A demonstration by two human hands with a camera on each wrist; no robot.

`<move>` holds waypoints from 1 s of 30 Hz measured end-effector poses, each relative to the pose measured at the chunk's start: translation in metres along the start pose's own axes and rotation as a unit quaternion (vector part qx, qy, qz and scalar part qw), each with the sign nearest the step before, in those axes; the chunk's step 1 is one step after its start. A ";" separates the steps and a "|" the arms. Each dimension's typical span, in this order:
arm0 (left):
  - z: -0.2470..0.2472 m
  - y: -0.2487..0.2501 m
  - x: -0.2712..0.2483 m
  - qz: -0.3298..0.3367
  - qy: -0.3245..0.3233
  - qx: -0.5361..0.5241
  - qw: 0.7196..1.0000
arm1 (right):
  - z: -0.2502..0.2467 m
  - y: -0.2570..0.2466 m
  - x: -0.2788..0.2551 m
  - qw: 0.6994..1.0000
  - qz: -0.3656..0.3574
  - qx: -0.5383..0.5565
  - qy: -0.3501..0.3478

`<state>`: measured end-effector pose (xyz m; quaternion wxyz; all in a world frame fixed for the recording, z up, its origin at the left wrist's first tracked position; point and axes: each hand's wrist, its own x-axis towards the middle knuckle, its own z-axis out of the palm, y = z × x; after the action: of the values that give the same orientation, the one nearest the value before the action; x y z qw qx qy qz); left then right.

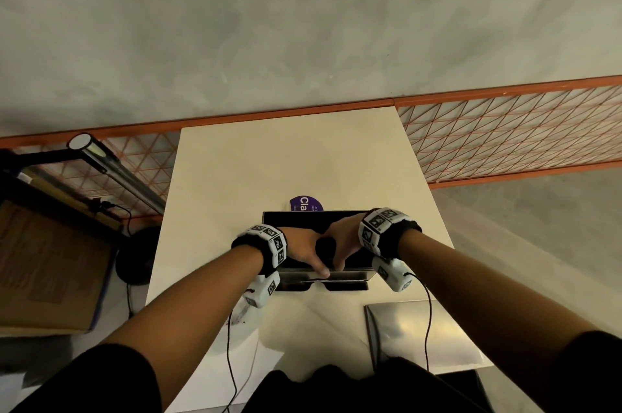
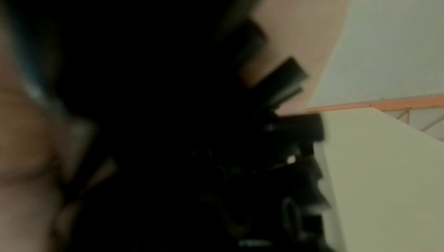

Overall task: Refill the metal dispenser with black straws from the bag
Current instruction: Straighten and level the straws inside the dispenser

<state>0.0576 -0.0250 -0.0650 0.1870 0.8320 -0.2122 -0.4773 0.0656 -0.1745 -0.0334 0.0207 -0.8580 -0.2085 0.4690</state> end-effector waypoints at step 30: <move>-0.008 0.005 -0.010 -0.036 -0.011 0.017 0.999 | 0.003 0.028 -0.021 0.974 -0.048 0.215 0.049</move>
<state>0.0590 -0.0227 -0.0521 0.1533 0.8368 -0.1921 -0.4893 0.0621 -0.2086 -0.0247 0.2373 -0.8444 -0.1428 0.4586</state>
